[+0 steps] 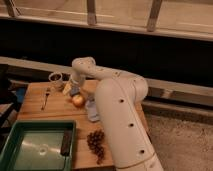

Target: Wipe purple bowl with sponge

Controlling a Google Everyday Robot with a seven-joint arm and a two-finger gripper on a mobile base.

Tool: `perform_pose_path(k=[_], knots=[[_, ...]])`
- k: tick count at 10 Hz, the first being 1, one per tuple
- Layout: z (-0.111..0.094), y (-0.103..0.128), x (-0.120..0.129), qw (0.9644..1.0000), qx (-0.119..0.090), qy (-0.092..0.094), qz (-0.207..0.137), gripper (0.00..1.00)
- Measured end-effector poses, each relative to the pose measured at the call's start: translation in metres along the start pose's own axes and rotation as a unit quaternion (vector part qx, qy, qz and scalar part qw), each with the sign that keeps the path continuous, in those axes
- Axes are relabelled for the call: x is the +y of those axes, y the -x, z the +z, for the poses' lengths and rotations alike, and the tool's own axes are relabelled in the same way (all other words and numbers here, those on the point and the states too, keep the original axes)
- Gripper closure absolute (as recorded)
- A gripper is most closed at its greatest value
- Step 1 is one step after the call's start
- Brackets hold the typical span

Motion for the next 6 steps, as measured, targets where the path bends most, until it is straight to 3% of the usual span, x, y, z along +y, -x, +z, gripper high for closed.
perform_pose_path(k=[4,6], knots=[[0.011,0.003,-0.012,0.9999,0.011,-0.002,0.007,0.2],[0.016,0.0,-0.021,0.9997,0.015,-0.008,0.02,0.29]])
